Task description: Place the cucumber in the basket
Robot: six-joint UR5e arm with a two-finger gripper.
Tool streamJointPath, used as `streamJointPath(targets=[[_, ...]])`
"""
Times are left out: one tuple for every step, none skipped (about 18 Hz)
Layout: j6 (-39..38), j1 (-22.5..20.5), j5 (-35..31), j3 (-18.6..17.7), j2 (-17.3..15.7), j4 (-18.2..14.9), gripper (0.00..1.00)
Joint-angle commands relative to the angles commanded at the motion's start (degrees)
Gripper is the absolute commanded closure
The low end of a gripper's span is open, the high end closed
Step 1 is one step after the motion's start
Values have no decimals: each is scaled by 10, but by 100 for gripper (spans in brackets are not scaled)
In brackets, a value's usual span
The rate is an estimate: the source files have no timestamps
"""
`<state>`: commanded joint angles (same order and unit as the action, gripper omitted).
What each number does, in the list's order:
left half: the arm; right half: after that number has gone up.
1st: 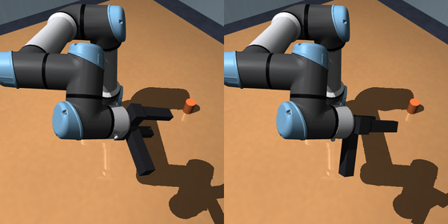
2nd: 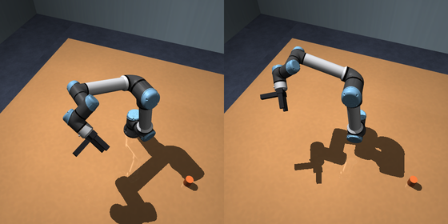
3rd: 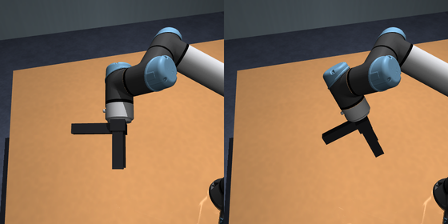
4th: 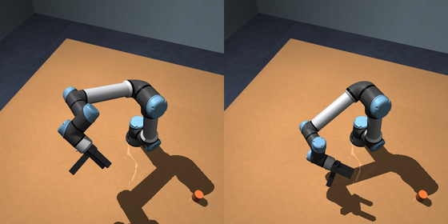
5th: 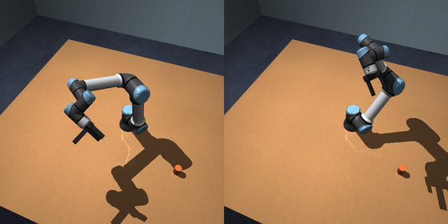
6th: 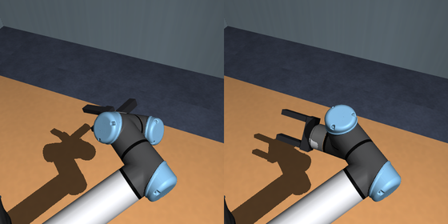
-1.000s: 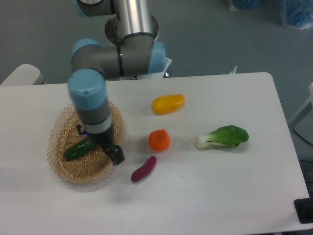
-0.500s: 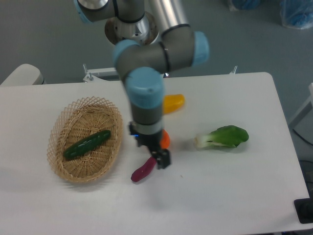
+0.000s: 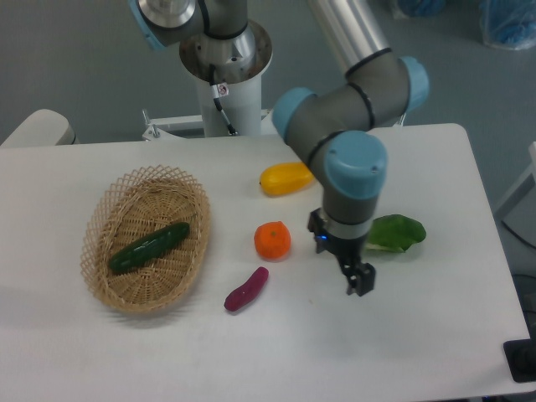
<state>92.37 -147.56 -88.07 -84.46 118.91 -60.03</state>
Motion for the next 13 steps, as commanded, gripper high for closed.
streamJointPath(targets=[[-1, -3, 0, 3, 5, 1, 0], [-1, -3, -2, 6, 9, 2, 0], [0, -3, -3, 7, 13, 3, 0], [0, -5, -3, 11, 18, 4, 0], [1, -11, -3, 15, 21, 4, 0], [2, -21, -2, 17, 25, 4, 0], [10, -27, -2, 20, 30, 5, 0], [19, -32, -1, 23, 33, 4, 0], [25, -36, -1, 23, 35, 4, 0], [25, -38, -1, 24, 36, 4, 0], [21, -37, -2, 24, 36, 4, 0], [16, -35, -2, 23, 36, 4, 0], [14, -33, -2, 20, 36, 5, 0]])
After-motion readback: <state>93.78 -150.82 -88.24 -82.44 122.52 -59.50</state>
